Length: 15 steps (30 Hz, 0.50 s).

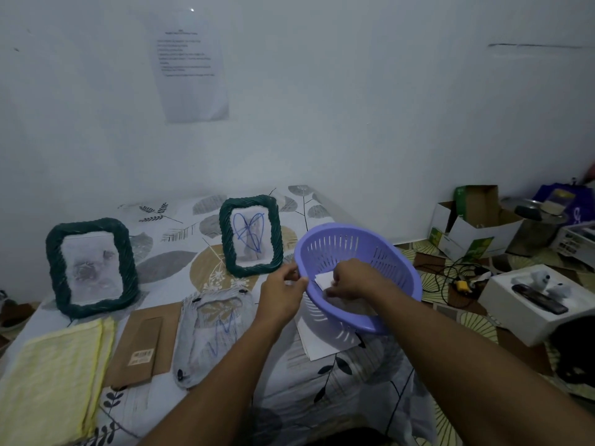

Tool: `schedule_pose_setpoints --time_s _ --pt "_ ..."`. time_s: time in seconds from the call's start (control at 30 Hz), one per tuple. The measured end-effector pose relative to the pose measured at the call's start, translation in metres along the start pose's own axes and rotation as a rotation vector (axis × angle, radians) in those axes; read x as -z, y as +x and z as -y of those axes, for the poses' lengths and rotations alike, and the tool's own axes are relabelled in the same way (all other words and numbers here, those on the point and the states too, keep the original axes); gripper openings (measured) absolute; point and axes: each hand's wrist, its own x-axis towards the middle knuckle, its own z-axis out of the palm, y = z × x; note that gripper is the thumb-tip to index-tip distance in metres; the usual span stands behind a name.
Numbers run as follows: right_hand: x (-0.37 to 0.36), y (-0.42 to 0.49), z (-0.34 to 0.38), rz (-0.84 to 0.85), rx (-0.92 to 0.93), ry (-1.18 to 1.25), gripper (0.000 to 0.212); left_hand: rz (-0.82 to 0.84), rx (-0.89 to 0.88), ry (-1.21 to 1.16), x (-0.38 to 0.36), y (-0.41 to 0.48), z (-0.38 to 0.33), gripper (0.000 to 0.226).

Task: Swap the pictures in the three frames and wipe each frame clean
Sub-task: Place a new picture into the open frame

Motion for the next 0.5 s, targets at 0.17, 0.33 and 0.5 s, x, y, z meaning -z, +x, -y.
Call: schedule_pose_setpoints --time_s 0.17,0.33,0.5 --pt "0.001 0.008 0.008 -0.040 0.006 -0.060 0.046 -0.013 -0.036 0.023 0.001 0.003 0.003 0.023" --pt "-0.005 0.012 0.008 -0.100 0.000 -0.062 0.032 -0.027 -0.059 0.029 -0.001 0.004 0.005 0.021" --pt "-0.009 0.013 0.006 -0.107 0.010 0.003 0.039 -0.022 -0.063 0.018 -0.001 0.004 0.006 0.022"
